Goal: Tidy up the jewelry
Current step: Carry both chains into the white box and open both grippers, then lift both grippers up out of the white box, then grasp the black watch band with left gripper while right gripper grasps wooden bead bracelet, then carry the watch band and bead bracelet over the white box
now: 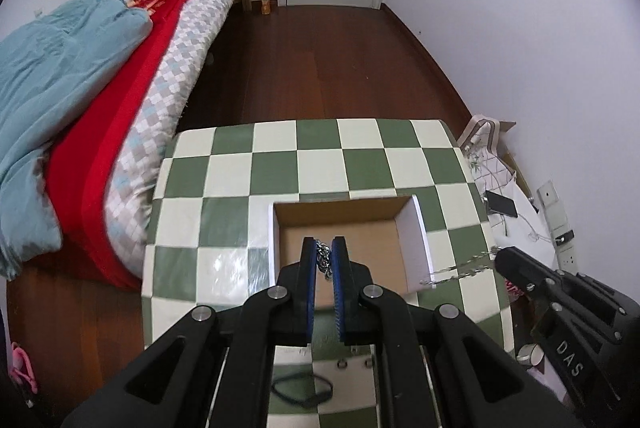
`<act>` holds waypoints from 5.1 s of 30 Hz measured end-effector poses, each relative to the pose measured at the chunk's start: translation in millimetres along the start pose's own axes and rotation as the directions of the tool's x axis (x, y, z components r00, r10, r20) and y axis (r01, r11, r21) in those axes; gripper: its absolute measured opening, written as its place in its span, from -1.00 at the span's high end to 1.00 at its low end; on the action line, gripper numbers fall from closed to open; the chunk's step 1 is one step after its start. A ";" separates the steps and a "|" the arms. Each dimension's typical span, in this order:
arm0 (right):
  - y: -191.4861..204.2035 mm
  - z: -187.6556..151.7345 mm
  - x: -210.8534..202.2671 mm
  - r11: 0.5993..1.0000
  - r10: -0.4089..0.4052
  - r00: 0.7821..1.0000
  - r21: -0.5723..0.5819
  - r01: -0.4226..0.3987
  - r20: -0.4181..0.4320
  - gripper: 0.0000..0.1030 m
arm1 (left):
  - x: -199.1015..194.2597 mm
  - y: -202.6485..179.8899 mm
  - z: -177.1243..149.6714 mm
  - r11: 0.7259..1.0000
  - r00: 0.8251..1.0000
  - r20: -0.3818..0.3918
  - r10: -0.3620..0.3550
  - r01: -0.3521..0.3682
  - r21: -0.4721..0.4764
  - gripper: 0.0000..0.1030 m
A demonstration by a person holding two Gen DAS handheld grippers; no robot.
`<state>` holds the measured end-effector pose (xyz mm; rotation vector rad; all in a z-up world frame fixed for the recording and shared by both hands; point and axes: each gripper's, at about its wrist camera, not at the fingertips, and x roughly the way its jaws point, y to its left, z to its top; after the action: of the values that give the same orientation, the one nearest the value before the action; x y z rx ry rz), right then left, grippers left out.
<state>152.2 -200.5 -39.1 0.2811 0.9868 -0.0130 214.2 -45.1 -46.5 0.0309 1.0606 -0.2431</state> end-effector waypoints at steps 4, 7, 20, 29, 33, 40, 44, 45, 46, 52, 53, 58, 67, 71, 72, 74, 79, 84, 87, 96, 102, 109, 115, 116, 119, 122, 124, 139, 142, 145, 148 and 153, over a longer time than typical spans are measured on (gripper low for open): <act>10.2 28.4 32.6 1.000 0.030 0.998 0.006 -0.030 -0.046 0.97 | 31.9 12.6 18.6 0.999 0.998 -0.055 -0.030 0.028 -0.029 0.90; 15.4 42.8 64.8 0.999 0.045 0.994 0.017 -0.043 -0.102 0.97 | 60.4 22.3 26.1 0.997 0.992 -0.112 -0.054 0.048 -0.053 0.90; 21.6 66.6 173.0 1.000 0.008 0.949 -0.018 -0.015 -0.314 0.96 | 127.0 45.5 33.4 0.997 0.969 -0.245 -0.017 -0.003 -0.083 0.74; 16.1 54.7 160.4 0.990 -0.133 0.943 -0.085 0.112 -0.306 -0.37 | 100.0 57.1 29.3 0.981 0.972 -0.147 0.183 -0.190 -0.039 -0.94; 16.9 39.1 150.5 0.976 -0.203 0.933 -0.138 0.169 -0.295 -0.95 | 85.3 56.9 12.1 0.974 0.970 -0.093 0.224 -0.227 -0.024 -0.99; 22.1 5.3 141.0 0.970 -0.218 0.932 -0.172 0.174 -0.288 -1.00 | 64.6 56.8 -18.2 0.968 0.968 -0.045 0.247 -0.249 -0.027 -0.99; 26.5 -5.2 126.3 0.971 -0.215 0.943 -0.158 0.179 -0.252 -1.00 | 48.1 59.4 -29.8 0.965 0.966 -0.021 0.257 -0.258 -0.043 -0.99; 27.5 -7.1 121.2 0.970 -0.220 0.946 -0.158 0.186 -0.239 -1.00 | 44.3 59.5 -31.7 0.964 0.966 -0.017 0.260 -0.260 -0.045 -0.99; 28.9 -8.9 115.3 0.969 -0.222 0.949 -0.156 0.190 -0.224 -1.00 | 37.8 60.5 -35.0 0.963 0.965 -0.008 0.264 -0.264 -0.050 -0.99; 37.1 -13.7 77.6 0.966 -0.234 0.963 -0.144 0.215 -0.133 -1.00 | 0.9 60.8 -49.5 0.963 0.963 0.041 0.266 -0.263 -0.063 -0.99; 39.3 -14.5 68.9 0.964 -0.239 0.965 -0.145 0.222 -0.112 -1.00 | -6.3 60.1 -52.0 0.961 0.961 0.055 0.273 -0.269 -0.063 -0.99; 45.8 -21.4 28.8 0.958 -0.256 0.966 -0.141 0.250 -0.027 -1.00 | -46.1 56.9 -67.1 0.956 0.948 0.125 0.291 -0.284 -0.076 -0.99; 58.1 -40.4 -49.3 0.965 -0.216 0.971 -0.129 0.228 0.104 -1.00 | -109.6 45.9 -93.5 0.952 0.923 0.234 0.305 -0.292 -0.089 -0.99; 64.0 -52.1 -77.6 0.971 -0.185 0.972 -0.128 0.204 0.142 -1.00 | -129.6 43.8 -106.7 0.948 0.909 0.267 0.318 -0.300 -0.108 -0.99; 65.3 -55.5 -83.9 0.972 -0.177 0.972 -0.129 0.197 0.152 -1.00 | -132.5 44.2 -109.7 0.948 0.908 0.271 0.318 -0.298 -0.114 -0.99; 66.8 -61.9 -92.4 0.973 -0.170 0.972 -0.127 0.191 0.159 -1.00 | -134.2 46.6 -115.5 0.949 0.910 0.271 0.314 -0.290 -0.128 -0.99; 60.9 -78.1 -90.3 0.978 -0.158 0.979 -0.113 0.173 0.131 -1.00 | -112.4 57.8 -130.3 0.942 0.915 0.231 0.331 -0.307 -0.134 -0.99; 32.4 -99.8 -46.2 0.991 -0.126 0.992 -0.031 0.127 0.032 -0.55 | -60.2 70.8 -152.3 0.938 0.933 0.124 0.339 -0.325 -0.118 -0.99; 8.8 -113.7 -7.0 0.991 -0.134 0.990 0.012 0.135 -0.041 -0.17 | -14.7 75.2 -167.3 0.940 0.940 0.050 0.337 -0.333 -0.076 -0.98; -48.2 -135.2 86.9 0.981 -0.168 0.966 0.062 0.184 -0.195 -0.17 | 79.6 64.4 -185.4 0.973 0.963 -0.171 0.206 -0.220 -0.068 -0.74; -57.6 -137.4 122.0 0.979 -0.191 0.952 0.019 0.201 -0.237 -0.17 | 103.2 49.1 -193.8 0.981 0.957 -0.234 0.170 -0.186 -0.051 0.02; -43.1 -139.5 132.3 0.966 -0.255 0.942 -0.086 0.242 -0.216 0.41 | 97.8 39.7 -196.8 0.982 0.968 -0.198 0.156 -0.174 -0.075 0.74; -28.8 -138.4 135.9 0.956 -0.282 0.938 -0.135 0.259 -0.203 0.81 | 93.4 38.6 -200.5 0.982 0.970 -0.186 0.157 -0.174 -0.077 0.77; -28.0 -138.5 136.1 0.956 -0.284 0.938 -0.137 0.261 -0.200 0.81 | 93.4 39.3 -199.8 0.982 0.970 -0.184 0.158 -0.174 -0.076 0.77; -26.6 -138.7 136.2 0.953 -0.290 0.937 -0.147 0.265 -0.196 0.81 | 91.8 37.3 -200.2 0.981 0.971 -0.175 0.166 -0.181 -0.072 0.78; -24.6 -139.0 135.8 0.952 -0.292 0.936 -0.154 0.265 -0.195 0.81 | 89.0 35.6 -198.3 0.980 0.972 -0.158 0.174 -0.187 -0.068 0.81; -24.4 -139.7 134.7 0.953 -0.290 0.937 -0.151 0.263 -0.193 0.82 | 82.5 30.5 -197.4 0.980 0.974 -0.136 0.180 -0.190 -0.059 0.84; -7.8 -143.8 77.4 0.957 -0.262 0.963 -0.143 0.252 -0.058 0.82 | 36.1 -2.6 -186.9 0.986 0.986 -0.007 0.164 -0.164 -0.002 0.86; -0.7 -141.7 62.7 0.958 -0.250 0.968 -0.149 0.243 -0.025 0.82 | 29.7 -1.7 -183.4 0.988 0.988 0.008 0.157 -0.157 -0.007 0.86; 5.1 -138.9 48.2 0.962 -0.232 0.973 -0.150 0.230 0.003 0.82 | 18.3 -0.3 -179.5 0.989 0.988 0.030 0.149 -0.148 -0.018 0.86; 8.6 -136.3 35.3 0.966 -0.213 0.977 -0.144 0.214 0.022 0.82 | 6.8 0.3 -174.6 0.990 0.989 0.053 0.139 -0.137 -0.029 0.86; 12.7 -128.8 16.7 0.972 -0.185 0.981 -0.138 0.190 0.050 0.82 | -14.1 2.9 -159.8 0.991 0.987 0.099 0.126 -0.122 -0.049 0.86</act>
<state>57.5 -155.4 -116.8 0.0552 0.9693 -0.1190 70.9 -17.0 -113.0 0.0452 0.9581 -0.1078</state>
